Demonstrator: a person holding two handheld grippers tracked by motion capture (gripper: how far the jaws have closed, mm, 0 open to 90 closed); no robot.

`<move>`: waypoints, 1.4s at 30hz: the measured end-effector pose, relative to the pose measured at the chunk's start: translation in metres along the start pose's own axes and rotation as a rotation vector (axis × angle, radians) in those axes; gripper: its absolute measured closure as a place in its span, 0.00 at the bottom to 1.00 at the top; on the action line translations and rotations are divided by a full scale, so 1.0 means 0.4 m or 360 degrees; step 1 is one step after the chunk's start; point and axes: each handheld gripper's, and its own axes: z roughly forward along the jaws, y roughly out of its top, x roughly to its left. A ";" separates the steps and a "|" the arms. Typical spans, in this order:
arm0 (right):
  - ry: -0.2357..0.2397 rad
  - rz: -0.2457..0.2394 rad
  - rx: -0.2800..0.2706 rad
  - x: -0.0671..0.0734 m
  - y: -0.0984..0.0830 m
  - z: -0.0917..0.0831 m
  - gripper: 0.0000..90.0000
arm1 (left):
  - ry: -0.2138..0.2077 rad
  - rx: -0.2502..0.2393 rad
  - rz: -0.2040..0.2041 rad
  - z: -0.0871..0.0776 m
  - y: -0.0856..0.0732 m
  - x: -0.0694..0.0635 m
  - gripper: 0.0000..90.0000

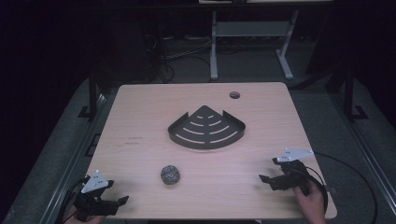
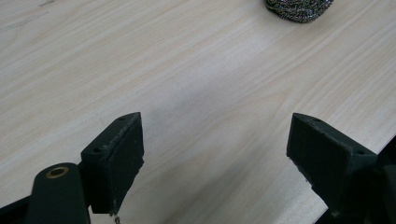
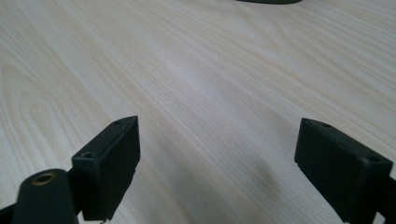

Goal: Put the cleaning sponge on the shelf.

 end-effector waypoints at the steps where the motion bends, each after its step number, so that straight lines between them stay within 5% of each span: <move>1: 0.0000 0.0003 0.0002 -0.001 0.000 0.001 0.15 | -0.0001 -0.0001 0.0009 0.001 0.001 -0.001 0.20; 11: 0.0004 -0.0012 -0.0001 0.000 0.003 0.001 0.15 | -0.0032 -0.0004 0.0040 0.000 0.014 -0.016 0.20; 42: 0.0011 -0.0021 -0.0022 0.003 0.005 -0.003 0.15 | -0.0175 0.0131 0.0224 0.068 0.152 -0.063 0.20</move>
